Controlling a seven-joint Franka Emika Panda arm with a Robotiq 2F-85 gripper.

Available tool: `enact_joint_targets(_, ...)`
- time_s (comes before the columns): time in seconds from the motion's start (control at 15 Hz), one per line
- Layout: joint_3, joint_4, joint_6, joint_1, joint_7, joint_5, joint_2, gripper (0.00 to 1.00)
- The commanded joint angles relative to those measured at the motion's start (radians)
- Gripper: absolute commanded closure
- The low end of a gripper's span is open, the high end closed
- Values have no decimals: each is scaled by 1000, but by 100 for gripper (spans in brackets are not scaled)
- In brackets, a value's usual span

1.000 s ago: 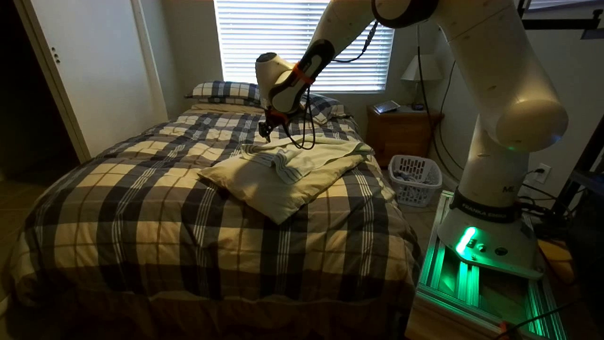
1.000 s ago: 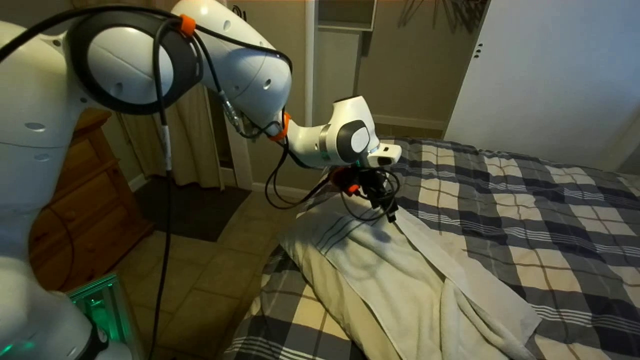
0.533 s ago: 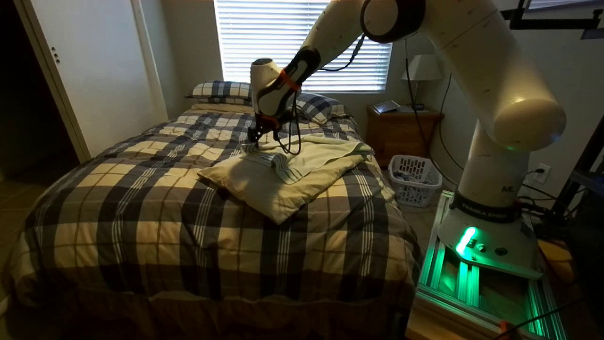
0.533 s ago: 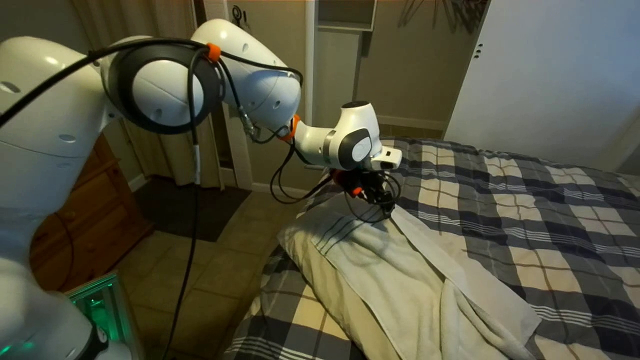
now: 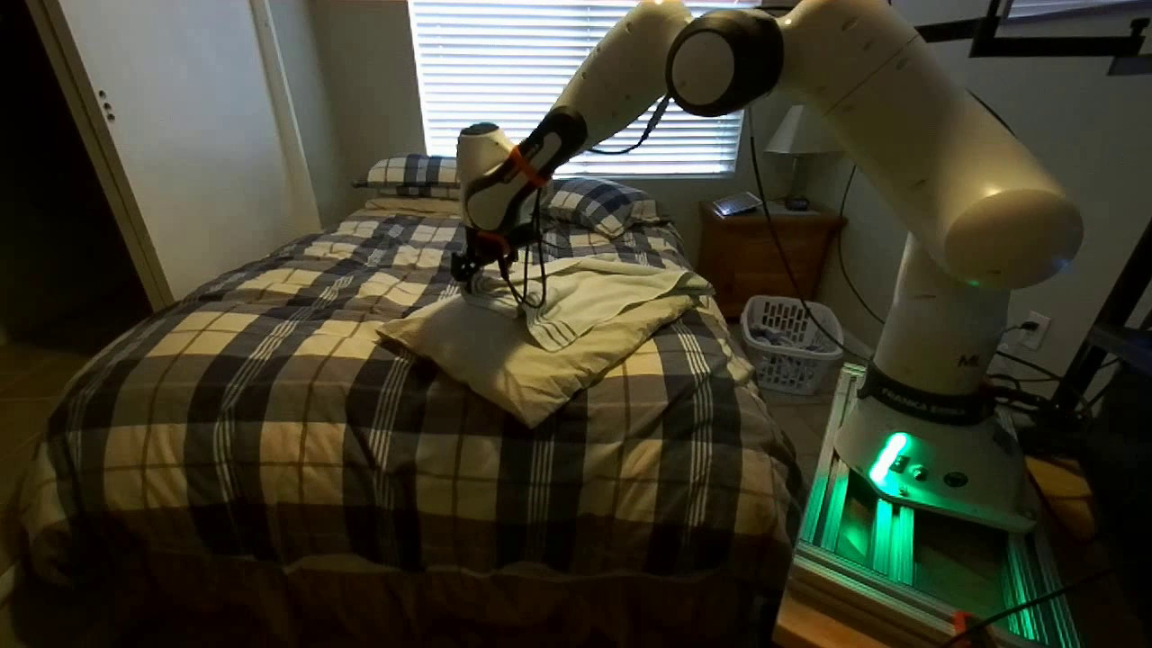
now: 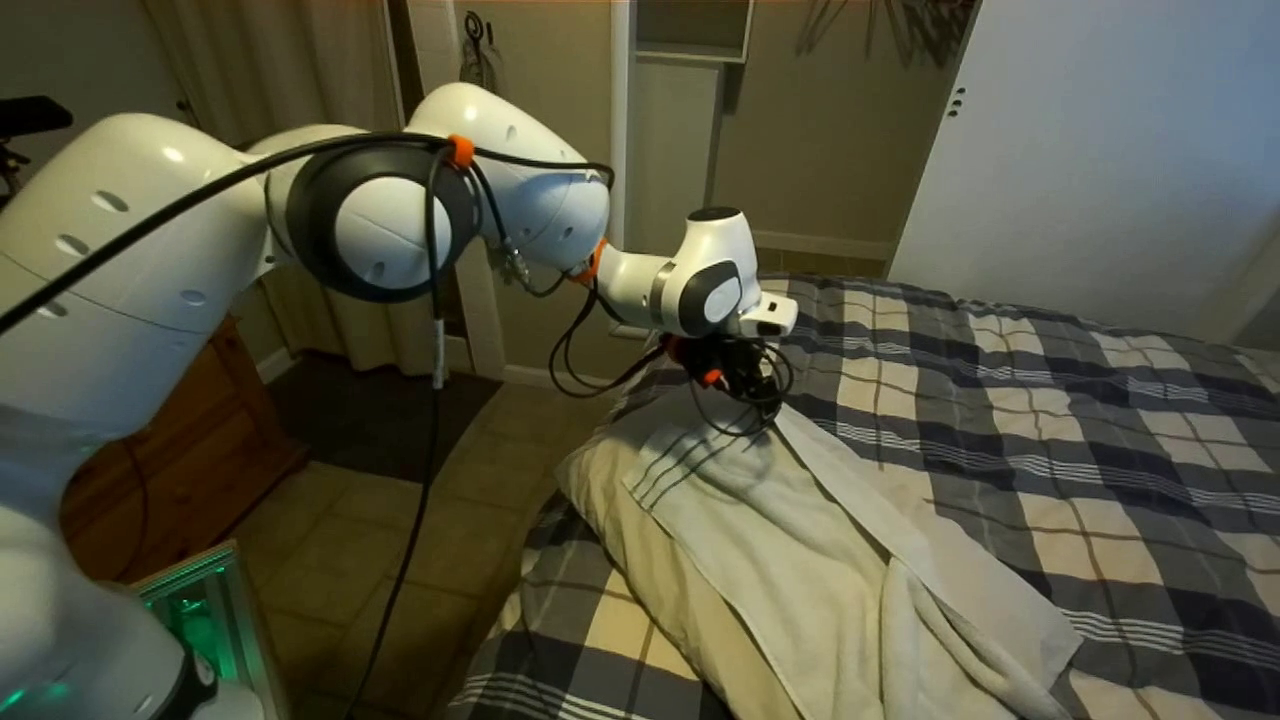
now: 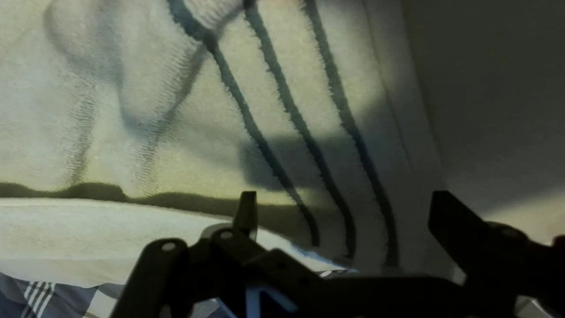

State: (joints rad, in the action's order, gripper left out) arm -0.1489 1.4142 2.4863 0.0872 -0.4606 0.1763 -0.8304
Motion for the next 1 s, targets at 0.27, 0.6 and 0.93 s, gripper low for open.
enact_joint_targets(0.27,-4,-202,-96,16,8,-42,-138,0)
enact_joint_targets(0.6,-5,-285,-146,22,6,-39,-190,29)
enact_joint_targets(0.93,-11,-351,-238,33,-13,-35,-208,58)
